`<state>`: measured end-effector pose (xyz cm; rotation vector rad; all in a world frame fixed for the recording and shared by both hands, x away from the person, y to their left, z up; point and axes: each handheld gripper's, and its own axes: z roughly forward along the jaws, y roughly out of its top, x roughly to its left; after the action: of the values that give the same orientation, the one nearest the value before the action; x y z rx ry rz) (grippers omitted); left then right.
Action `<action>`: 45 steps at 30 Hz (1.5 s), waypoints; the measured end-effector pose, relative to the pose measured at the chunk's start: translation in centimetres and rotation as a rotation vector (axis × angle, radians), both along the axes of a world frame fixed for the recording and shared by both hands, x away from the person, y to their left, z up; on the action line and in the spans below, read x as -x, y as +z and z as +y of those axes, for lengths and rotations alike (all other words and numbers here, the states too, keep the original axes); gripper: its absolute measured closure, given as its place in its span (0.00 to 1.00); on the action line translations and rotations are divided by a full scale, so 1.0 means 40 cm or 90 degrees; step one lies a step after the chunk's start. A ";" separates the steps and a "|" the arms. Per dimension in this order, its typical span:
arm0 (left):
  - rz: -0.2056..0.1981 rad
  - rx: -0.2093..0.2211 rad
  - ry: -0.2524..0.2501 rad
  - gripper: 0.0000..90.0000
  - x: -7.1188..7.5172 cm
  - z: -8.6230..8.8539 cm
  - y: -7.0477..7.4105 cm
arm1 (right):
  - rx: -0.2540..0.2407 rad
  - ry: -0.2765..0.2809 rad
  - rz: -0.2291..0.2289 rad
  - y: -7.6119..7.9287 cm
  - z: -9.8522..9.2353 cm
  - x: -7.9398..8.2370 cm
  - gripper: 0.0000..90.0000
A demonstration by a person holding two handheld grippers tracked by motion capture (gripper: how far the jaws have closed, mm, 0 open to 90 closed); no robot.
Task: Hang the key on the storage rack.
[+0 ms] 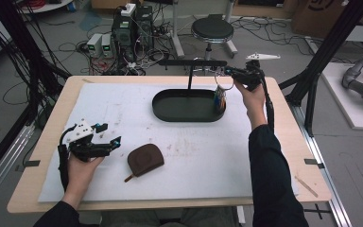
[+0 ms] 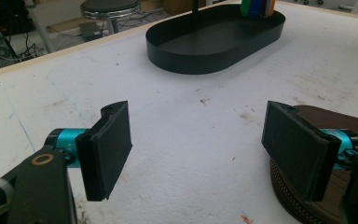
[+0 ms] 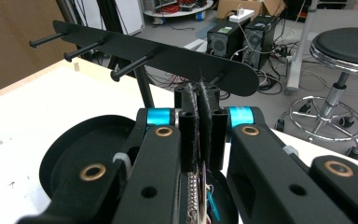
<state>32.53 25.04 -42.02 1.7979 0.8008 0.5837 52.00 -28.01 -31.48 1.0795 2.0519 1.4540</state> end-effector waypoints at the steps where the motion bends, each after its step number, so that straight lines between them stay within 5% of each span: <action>1: -0.001 0.001 -0.002 0.27 0.000 -0.002 0.000 | 0.004 0.000 -0.001 -0.001 0.003 -0.001 0.97; 22: -0.003 0.000 -0.008 0.27 0.004 -0.007 0.002 | 0.049 -0.044 -0.016 0.000 0.012 0.003 0.91; 34: -0.001 -0.002 -0.009 0.27 0.004 -0.008 0.001 | 0.086 -0.111 -0.031 0.005 0.013 0.008 0.86; 45: -0.003 -0.002 -0.006 0.27 0.006 -0.006 0.002 | 0.086 -0.097 -0.042 0.029 0.008 0.035 0.74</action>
<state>32.29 24.80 -41.92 1.8014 0.7877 0.5836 50.62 -27.70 -30.32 1.0915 1.9465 1.2412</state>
